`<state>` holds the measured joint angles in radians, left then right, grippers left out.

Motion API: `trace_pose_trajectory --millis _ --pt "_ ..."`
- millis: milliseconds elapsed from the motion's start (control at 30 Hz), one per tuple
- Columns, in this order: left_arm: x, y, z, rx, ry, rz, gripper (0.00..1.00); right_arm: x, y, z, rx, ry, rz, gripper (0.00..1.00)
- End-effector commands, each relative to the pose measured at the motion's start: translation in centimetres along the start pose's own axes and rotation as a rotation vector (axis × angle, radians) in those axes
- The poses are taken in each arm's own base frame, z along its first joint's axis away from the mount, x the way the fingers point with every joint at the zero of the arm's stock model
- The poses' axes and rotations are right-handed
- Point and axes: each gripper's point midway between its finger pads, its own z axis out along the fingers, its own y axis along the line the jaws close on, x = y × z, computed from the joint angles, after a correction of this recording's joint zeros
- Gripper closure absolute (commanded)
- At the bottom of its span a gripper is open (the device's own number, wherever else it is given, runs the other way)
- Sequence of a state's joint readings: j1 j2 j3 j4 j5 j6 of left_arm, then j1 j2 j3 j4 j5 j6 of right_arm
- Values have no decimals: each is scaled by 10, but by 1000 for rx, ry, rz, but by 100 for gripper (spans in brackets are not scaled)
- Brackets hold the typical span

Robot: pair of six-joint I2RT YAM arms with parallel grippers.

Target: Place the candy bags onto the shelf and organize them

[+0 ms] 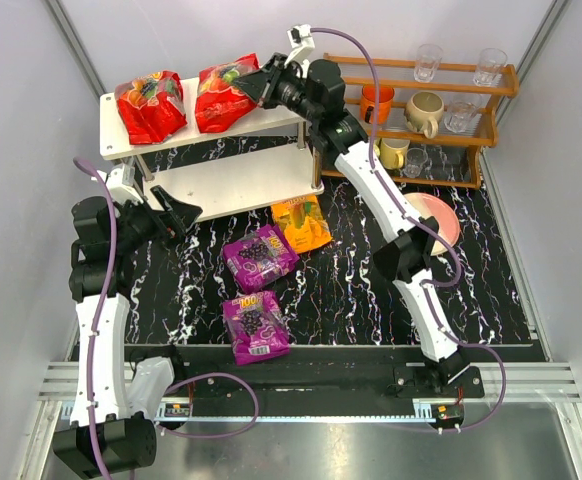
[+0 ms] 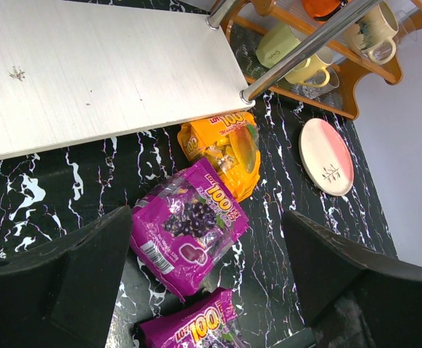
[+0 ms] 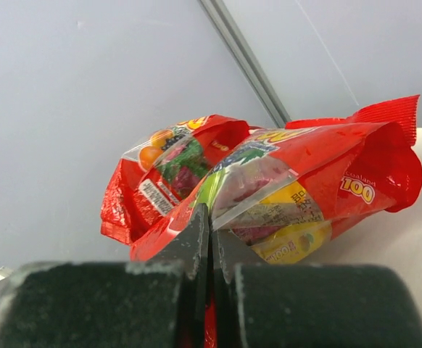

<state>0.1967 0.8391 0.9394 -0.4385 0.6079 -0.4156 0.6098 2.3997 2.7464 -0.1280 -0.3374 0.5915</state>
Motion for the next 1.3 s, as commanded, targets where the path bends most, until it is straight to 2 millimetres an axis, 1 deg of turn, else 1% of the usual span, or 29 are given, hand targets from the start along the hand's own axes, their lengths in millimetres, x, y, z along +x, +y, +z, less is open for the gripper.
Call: trace_pose_trajectory --millis 0,67,300,500,667,767,933,1033,1067,1200,1233,1267 --pt "-10 -11 -1 46 -36 34 12 -45 23 -5 -127 -130 -24 100" --pt "-8 -10 0 47 -28 31 13 -42 24 -4 -142 -120 -18 100" --pt "-5 -9 3 57 -18 19 12 -24 15 1 -163 -83 19 100" --pt "-5 -9 4 60 -15 20 12 -19 13 2 -173 -70 27 100" --pt "-1 -7 6 63 -7 12 13 -14 12 4 -176 -63 38 100" --pt "-1 -6 6 63 -9 12 12 -12 18 7 -187 -73 49 100" --pt "0 -7 6 68 -5 12 12 -7 20 10 -193 -79 60 100" --pt "1 -7 6 70 -4 12 12 -2 18 12 -191 -70 68 100" --pt "1 -7 6 70 -4 14 13 0 14 13 -186 -65 70 100" --pt "2 -6 6 73 2 10 12 -4 19 12 -195 -74 78 100" --pt "3 -8 6 77 3 13 13 -5 19 11 -196 -76 73 97" --pt "3 -8 5 76 3 11 12 -12 25 8 -202 -86 62 86"
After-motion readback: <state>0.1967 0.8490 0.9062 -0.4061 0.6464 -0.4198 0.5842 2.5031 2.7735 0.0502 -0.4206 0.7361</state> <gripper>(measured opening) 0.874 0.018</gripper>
